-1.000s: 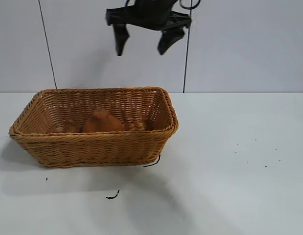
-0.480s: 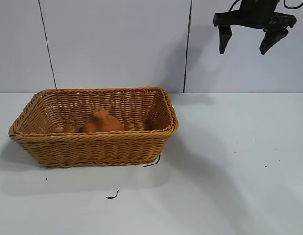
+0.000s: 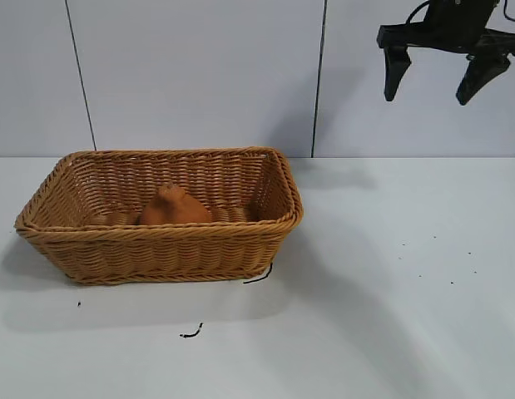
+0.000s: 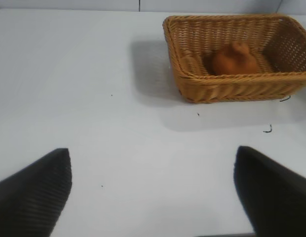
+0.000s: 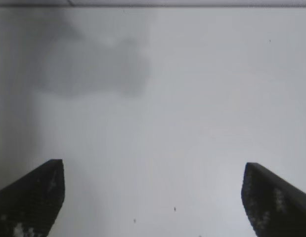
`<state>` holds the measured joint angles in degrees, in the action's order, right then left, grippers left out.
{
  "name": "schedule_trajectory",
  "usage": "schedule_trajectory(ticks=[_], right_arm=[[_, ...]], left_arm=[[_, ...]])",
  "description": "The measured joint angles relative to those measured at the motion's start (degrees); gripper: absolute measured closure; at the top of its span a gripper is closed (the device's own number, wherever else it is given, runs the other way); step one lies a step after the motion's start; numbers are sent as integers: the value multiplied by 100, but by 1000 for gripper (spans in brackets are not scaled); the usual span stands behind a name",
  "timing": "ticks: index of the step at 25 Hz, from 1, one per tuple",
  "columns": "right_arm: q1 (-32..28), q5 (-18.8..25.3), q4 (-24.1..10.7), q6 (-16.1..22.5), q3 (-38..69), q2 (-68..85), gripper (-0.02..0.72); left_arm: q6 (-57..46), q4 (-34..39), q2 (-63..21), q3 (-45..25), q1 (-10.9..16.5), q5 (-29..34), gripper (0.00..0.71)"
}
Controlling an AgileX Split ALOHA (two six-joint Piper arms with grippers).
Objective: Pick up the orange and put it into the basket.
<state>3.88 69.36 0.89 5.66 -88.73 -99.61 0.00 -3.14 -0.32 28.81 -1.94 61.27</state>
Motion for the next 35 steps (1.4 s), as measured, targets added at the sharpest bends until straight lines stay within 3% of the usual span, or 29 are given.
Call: schedule_trajectory(ticks=[10,18,30,35], right_arm=[[13,-34,-89,-132,3473,3545,8],[13,-867,-89,-201,5738,6240,8],[13,-1079,-89,-342,6007,9465,8],[13,-1069,-89,-342,6007,9982,8]], left_arm=[[0,0,0,0,0,0,71],[0,0,0,0,0,0,71],[0,0,0,0,0,0,71],[0,0,0,0,0,0,71]])
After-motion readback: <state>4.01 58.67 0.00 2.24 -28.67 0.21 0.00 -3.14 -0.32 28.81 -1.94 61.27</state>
